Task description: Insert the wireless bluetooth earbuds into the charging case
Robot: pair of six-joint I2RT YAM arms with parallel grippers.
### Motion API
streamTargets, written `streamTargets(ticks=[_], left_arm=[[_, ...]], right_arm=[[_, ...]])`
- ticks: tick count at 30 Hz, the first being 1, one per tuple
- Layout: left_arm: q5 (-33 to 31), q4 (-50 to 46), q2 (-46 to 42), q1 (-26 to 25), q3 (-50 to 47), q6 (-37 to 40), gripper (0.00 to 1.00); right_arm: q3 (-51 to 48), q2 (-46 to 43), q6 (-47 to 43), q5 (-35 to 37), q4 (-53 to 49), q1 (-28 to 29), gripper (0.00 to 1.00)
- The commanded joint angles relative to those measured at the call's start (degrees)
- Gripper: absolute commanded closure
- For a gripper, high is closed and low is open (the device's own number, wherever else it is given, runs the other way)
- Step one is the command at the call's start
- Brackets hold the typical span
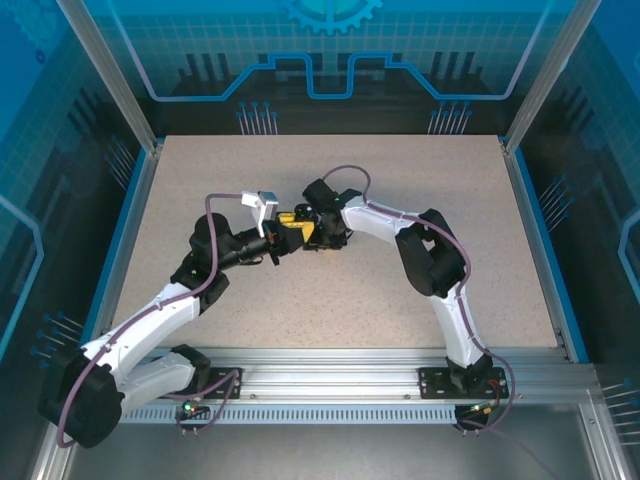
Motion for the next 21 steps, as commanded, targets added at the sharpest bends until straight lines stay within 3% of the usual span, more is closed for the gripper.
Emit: streamTargets(ticks=[1, 21], left_arm=[[-1.1, 0.3, -1.0, 0.5, -0.6, 0.7, 0.92], [-1.5, 0.1, -1.5, 0.5, -1.1, 0.8, 0.92]], right_arm=[[2.1, 2.4, -2.1, 5.4, -3.8, 0.1, 0.55], [9.6, 8.9, -3.4, 10.8, -9.4, 2.1, 0.62]])
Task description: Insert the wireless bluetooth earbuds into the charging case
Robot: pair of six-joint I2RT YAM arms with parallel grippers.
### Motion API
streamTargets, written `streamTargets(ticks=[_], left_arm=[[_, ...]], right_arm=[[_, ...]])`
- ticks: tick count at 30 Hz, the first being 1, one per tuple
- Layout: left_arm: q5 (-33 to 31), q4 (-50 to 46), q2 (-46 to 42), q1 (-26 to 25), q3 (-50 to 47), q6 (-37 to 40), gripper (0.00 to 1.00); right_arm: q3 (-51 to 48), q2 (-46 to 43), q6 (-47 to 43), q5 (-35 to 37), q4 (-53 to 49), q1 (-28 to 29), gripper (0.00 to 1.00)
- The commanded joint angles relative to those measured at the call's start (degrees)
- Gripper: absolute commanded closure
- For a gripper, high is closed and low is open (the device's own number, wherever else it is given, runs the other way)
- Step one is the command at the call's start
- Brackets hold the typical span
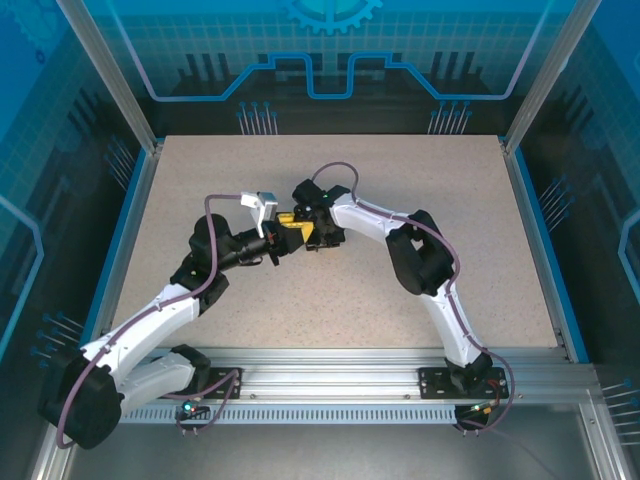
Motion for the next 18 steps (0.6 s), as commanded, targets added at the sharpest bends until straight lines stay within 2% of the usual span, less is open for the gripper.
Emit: streamTargets(ticks=[1, 12, 18], left_arm=[[-0.8, 0.2, -1.1, 0.5, -0.7, 0.8, 0.92], [-0.9, 0.0, -1.5, 0.5, -0.9, 1.0, 0.92], [-1.1, 0.0, -1.6, 0.5, -0.9, 1.1, 0.92]], right_arm=[[0.8, 4.0, -0.8, 2.6, -0.3, 0.3, 0.63], [4.0, 6.1, -0.8, 2.5, -1.1, 0.3, 0.61], [5.1, 6.8, -1.3, 2.4, -1.3, 0.4, 0.65]])
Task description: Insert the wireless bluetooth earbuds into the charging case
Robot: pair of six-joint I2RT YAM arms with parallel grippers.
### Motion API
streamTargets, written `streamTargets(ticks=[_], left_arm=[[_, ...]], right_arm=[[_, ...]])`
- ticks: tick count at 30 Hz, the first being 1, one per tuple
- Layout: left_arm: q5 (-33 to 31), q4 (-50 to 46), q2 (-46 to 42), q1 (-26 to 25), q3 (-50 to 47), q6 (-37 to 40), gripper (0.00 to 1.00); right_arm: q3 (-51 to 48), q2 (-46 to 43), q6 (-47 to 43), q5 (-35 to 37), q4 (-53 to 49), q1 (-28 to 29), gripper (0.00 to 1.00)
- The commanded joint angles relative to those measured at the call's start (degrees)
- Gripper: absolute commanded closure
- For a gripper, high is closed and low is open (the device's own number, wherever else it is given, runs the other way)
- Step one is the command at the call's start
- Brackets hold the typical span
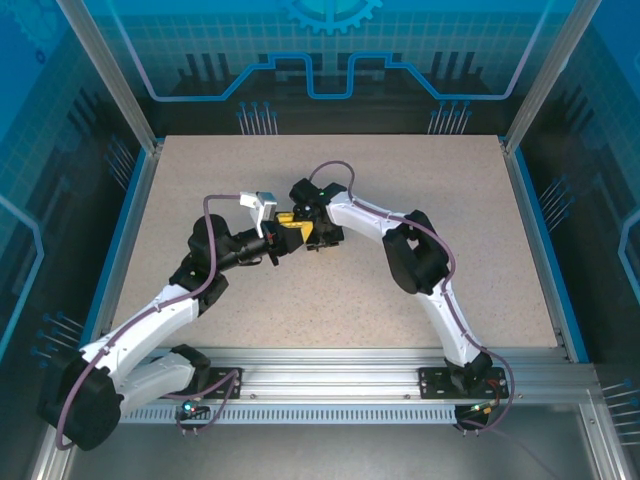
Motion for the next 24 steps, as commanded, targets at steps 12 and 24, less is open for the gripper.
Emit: streamTargets(ticks=[12, 24], left_arm=[[-0.9, -0.1, -1.1, 0.5, -0.8, 1.1, 0.92], [-0.9, -0.7, -1.5, 0.5, -0.5, 1.3, 0.92]], right_arm=[[3.0, 5.5, -2.3, 1.2, 2.2, 0.3, 0.72], [2.3, 2.4, -3.4, 2.5, 2.3, 0.0, 0.6]])
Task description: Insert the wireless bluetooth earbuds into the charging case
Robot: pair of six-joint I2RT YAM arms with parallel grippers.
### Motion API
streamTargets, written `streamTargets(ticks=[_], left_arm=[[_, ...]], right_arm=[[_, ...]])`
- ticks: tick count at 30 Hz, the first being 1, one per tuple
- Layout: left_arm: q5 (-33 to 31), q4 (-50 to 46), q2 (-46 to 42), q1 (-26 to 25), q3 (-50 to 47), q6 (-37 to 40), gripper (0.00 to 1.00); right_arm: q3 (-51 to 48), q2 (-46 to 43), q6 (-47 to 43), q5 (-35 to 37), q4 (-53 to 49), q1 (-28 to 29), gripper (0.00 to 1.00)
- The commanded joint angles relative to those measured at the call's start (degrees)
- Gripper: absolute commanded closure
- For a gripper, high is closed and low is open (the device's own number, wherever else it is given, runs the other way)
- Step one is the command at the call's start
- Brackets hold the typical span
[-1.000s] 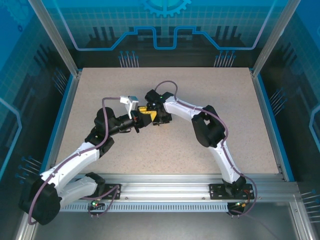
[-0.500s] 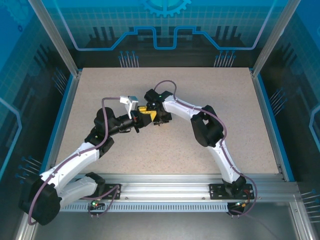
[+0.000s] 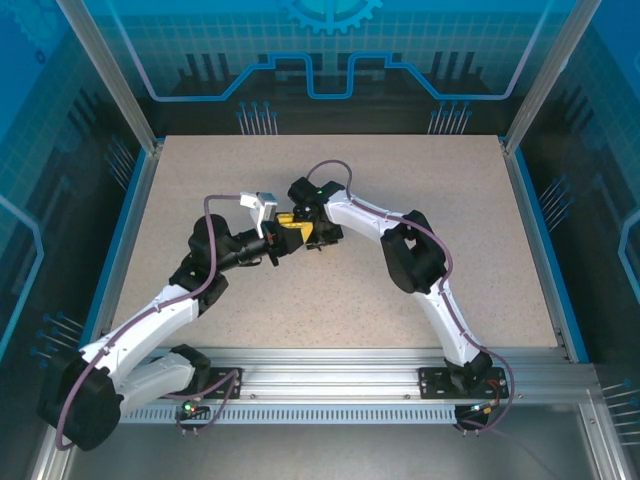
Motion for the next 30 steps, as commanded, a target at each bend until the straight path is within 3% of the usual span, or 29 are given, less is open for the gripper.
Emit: streamTargets(ticks=[1, 12, 30], left_arm=[[-0.9, 0.3, -1.4, 0.5, -0.4, 1.3, 0.92], [-1.0, 0.4, -1.5, 0.5, -0.6, 1.3, 0.92], [-1.5, 0.1, -2.6, 0.5, -1.3, 1.4, 0.92]], right_arm=[[-0.3, 0.7, -0.9, 1.7, 3.8, -0.1, 0.58], [0.8, 0.2, -1.6, 2.2, 2.9, -0.3, 0.56], [1.9, 4.2, -2.2, 3.9, -0.6, 0.4, 0.63]])
